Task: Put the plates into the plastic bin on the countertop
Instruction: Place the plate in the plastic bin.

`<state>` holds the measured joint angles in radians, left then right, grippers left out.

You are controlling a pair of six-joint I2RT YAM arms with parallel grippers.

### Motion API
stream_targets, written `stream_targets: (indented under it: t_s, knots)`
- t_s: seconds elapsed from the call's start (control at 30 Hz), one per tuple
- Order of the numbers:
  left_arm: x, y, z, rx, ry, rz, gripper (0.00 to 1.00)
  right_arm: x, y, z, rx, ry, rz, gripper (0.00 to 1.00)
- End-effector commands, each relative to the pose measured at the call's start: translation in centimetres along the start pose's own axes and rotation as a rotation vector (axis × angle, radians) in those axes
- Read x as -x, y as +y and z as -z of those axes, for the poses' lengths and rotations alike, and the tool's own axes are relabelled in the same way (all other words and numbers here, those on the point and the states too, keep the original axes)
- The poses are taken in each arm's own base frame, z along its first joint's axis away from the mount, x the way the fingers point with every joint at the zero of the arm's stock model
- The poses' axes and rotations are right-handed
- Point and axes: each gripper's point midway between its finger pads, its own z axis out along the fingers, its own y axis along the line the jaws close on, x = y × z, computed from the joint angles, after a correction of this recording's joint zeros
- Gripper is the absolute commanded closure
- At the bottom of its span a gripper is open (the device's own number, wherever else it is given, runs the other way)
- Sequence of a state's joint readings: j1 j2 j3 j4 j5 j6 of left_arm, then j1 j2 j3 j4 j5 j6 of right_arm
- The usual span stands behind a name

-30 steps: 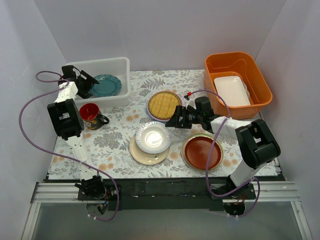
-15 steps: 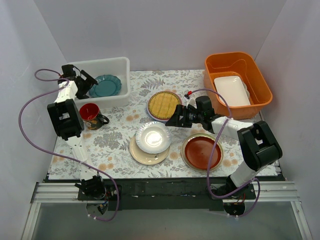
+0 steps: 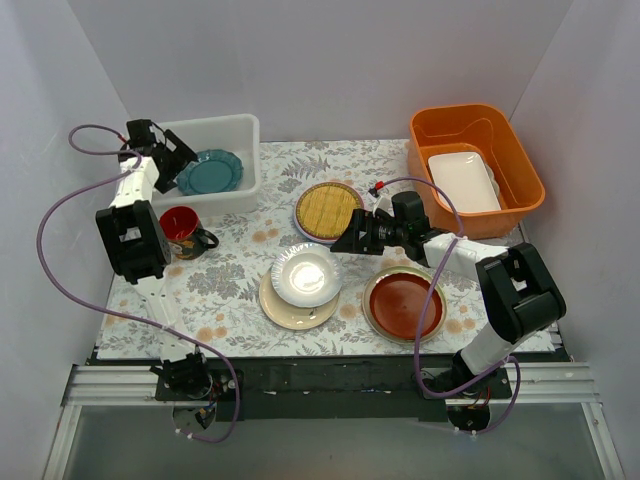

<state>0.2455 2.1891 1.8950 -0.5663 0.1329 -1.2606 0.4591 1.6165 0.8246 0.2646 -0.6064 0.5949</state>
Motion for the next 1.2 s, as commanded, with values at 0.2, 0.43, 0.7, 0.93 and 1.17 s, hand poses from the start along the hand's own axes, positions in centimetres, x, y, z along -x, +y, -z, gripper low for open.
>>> stream_targets:
  t_s: [0.2, 0.43, 0.7, 0.93, 1.17]
  knots:
    - [3.7, -6.0, 7.1, -0.083, -0.170, -0.116, 0.02, 1.5, 1.5, 0.5, 0.044, -0.045, 0.056, 0.04]
    - [3.4, -8.9, 9.2, -0.125, -0.186, -0.158, 0.02, 1.4, 1.5, 0.6, 0.044, -0.044, 0.055, 0.04]
    - [3.0, -11.2, 11.4, -0.176, -0.175, -0.194, 0.02, 1.5, 1.6, 0.6, 0.042, -0.045, 0.057, 0.04]
    - [1.4, -13.9, 14.3, -0.255, -0.157, -0.238, 0.02, 1.6, 1.6, 0.7, 0.035, -0.047, 0.061, 0.04]
    - [-0.9, -15.2, 16.3, -0.321, -0.094, -0.265, 0.02, 1.7, 1.8, 1.0, 0.032, -0.055, 0.068, 0.04]
